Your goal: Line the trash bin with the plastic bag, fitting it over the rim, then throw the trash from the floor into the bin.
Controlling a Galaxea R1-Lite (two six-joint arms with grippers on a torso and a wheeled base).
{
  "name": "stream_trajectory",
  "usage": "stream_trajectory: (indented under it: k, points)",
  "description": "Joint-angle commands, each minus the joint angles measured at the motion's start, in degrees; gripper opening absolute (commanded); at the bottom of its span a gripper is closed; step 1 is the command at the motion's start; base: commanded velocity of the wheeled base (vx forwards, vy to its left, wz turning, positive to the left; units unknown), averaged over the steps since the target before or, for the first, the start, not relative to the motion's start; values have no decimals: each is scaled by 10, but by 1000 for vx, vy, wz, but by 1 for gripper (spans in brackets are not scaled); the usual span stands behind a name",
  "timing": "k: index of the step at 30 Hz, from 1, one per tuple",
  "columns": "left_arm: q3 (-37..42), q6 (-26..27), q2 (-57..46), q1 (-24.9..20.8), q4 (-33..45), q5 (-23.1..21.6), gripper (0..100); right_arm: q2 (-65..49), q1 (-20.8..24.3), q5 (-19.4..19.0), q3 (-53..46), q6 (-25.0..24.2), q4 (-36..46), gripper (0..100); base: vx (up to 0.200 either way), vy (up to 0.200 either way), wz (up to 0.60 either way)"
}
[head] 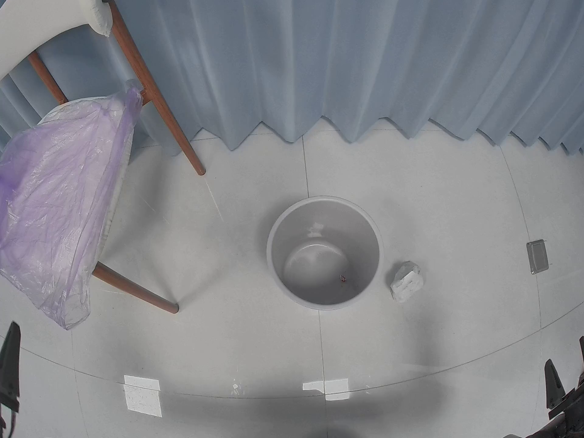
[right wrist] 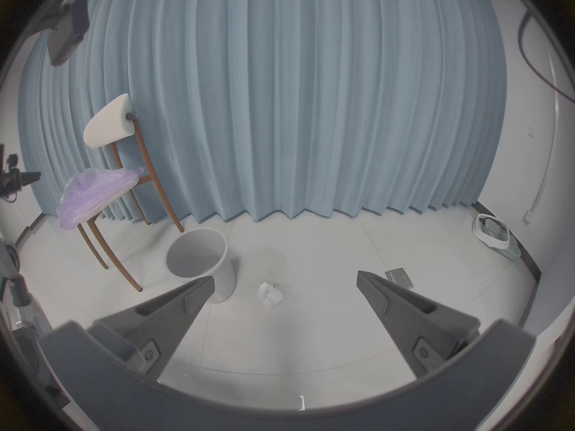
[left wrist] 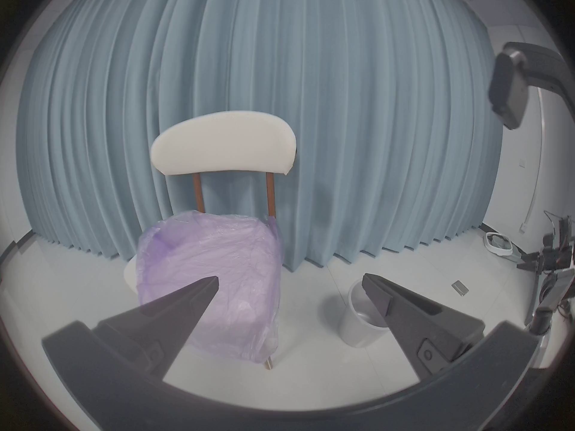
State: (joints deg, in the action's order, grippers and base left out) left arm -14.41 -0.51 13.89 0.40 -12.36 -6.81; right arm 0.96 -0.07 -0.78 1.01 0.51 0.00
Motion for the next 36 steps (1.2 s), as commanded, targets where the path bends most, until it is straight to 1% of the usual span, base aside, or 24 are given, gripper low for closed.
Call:
stream_trajectory:
  k: [1, 3, 4, 6, 8, 9, 10, 12, 13, 14, 15, 16, 18, 20, 21, 22, 25, 27, 28, 30, 31, 32, 34, 36]
  points:
    - [-173, 1, 293, -5, 26, -29, 100, -10, 0, 0, -10, 0, 0, 100, 0, 0, 0]
    - [-193, 2, 339, -6, 25, -40, 100, -10, 1, 0, -10, 0, -1, 100, 0, 0, 0]
    - [-195, 2, 343, -7, 25, -42, 100, -10, 0, 0, -10, 0, -1, 100, 0, 0, 0]
    - [-224, 2, 403, -12, 24, -55, 100, -10, 1, 0, -10, -1, -1, 100, 0, 0, 0]
    - [-236, 3, 428, -13, 24, -54, 100, -10, 0, 0, -10, -2, -1, 100, 0, 0, 0]
    - [-257, 14, 463, -13, 23, -50, 100, -10, 1, 0, -10, -6, -1, 100, 0, 0, 0]
    - [-263, 21, 472, -13, 23, -49, 100, -10, 0, 0, -10, -7, -1, 100, 0, 0, 0]
    - [-295, 77, 522, -13, 23, -23, 100, -10, 1, 0, -10, -10, -1, 100, 0, 0, 0]
    - [-303, 97, 535, -14, 23, -14, 100, -10, 1, 1, -10, -10, -2, 100, 0, 0, 0]
    - [-309, 111, 546, -15, 23, -9, 100, -10, 1, 0, -10, -10, -2, 100, 0, 0, 0]
    - [-309, 111, 546, -15, 23, -9, 100, -10, 1, 0, -10, -10, -2, 100, 0, 0, 0]
    - [-330, 147, 574, -28, 23, 0, 100, -10, 1, 1, -10, -10, -2, 100, 0, 0, 0]
    - [-339, 172, 596, -44, 23, 17, 100, -10, 1, 1, -10, -10, -2, 100, 0, 0, 0]
    - [-346, 191, 618, -59, 23, 41, 100, -10, 0, 1, -10, -11, -2, 100, 0, 0, 0]
    - [-346, 191, 618, -59, 23, 41, 100, -10, 0, 1, -10, -11, -2, 100, 0, 0, 0]
    - [-358, 199, 642, -69, 23, 66, 100, -10, 1, 0, -10, -11, -2, 100, 0, 0, 0]
    - [-374, 215, 669, -78, 23, 98, 100, -10, 0, 0, -10, -11, -2, 100, 0, 0, 0]
    - [-380, 225, 679, -80, 23, 109, 100, -10, 1, 0, -10, -11, -2, 100, 0, 0, 0]
    - [-383, 239, 688, -80, 23, 120, 100, -10, 0, 0, -10, -11, -2, 100, 0, 0, 0]
    - [-389, 264, 700, -75, 18, 131, 100, -10, 1, 0, -10, -10, -2, 100, 0, 0, 0]
    - [-390, 267, 701, -74, 16, 131, 100, -10, 1, 0, -10, -10, -2, 100, 0, 0, 0]
    - [-395, 285, 711, -72, 5, 136, 100, -10, 1, 0, -10, -10, -2, 100, 0, 0, 0]
    - [-395, 297, 725, -66, -21, 138, 100, -10, 0, 0, -10, -10, -2, 100, 0, 0, 0]
    - [-394, 299, 728, -66, -27, 139, 100, -10, 1, 0, -10, -10, -2, 100, 0, 0, 0]
